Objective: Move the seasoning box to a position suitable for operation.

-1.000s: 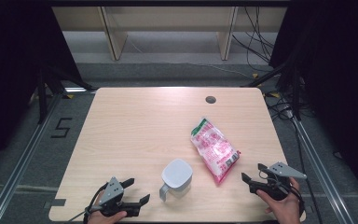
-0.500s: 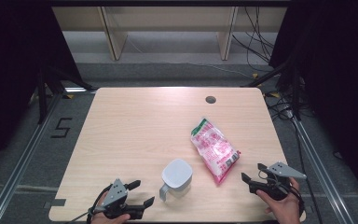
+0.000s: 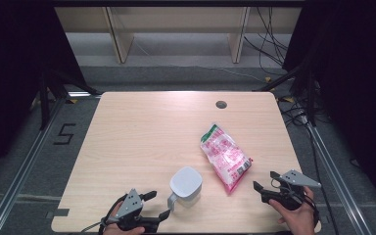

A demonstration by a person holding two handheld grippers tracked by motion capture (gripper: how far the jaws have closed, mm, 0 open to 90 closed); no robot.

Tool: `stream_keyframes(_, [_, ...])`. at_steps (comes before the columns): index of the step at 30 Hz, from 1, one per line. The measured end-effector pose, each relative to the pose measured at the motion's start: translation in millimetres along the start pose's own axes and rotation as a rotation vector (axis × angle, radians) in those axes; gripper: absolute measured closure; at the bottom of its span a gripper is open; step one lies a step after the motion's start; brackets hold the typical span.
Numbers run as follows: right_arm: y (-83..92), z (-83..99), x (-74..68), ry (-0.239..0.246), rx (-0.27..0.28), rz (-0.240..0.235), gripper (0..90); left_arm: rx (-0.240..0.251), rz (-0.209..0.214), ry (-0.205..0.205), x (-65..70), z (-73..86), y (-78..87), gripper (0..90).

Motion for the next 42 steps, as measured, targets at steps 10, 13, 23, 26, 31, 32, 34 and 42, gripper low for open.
stream_keyframes(10, [-1.1,0.0,0.3,0.017,0.001,-0.008,23.7,-0.004,0.016,-0.025,8.1,-2.5,-11.0,24.7])
stream_keyframes(13, [-0.2,0.8,-2.9,-0.020,-0.011,-0.006,23.7,-0.009,0.027,-0.029,10.8,-2.9,-14.1,28.5])
stream_keyframes(23, [-0.9,0.6,-3.7,-0.008,-0.011,-0.014,24.1,0.014,0.010,-0.111,15.7,-6.8,-19.5,53.9])
stream_keyframes(26, [-1.0,-0.1,-4.7,-0.004,-0.005,-0.019,24.1,0.018,0.008,-0.143,20.4,-6.4,-20.4,67.3])
stream_keyframes(31, [-1.4,-1.2,-0.9,0.046,0.007,-0.011,24.2,0.024,-0.014,-0.139,14.7,-9.2,-20.6,68.0])
stream_keyframes(32, [-1.5,-1.4,-0.5,0.050,0.009,-0.009,24.3,0.012,-0.007,-0.140,12.2,-9.9,-20.3,68.1])
stream_keyframes(34, [-0.9,-0.6,-5.5,0.000,-0.004,-0.024,24.5,0.021,-0.013,-0.142,10.0,-11.9,-20.9,68.2])
stream_keyframes(42, [-1.1,-0.8,-5.3,0.003,-0.002,-0.023,24.6,0.027,-0.042,-0.151,-4.4,-23.4,-24.0,68.2])
Point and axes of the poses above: each handheld gripper's, and its own axes: y roughly backward along the jaws, z roughly out of its underside, x roughly to its right, the point moved 9 cm from there along -y, roughly forward along the jaws, and after that the axes turned 12 degrees about y, right-handed, at the moved point
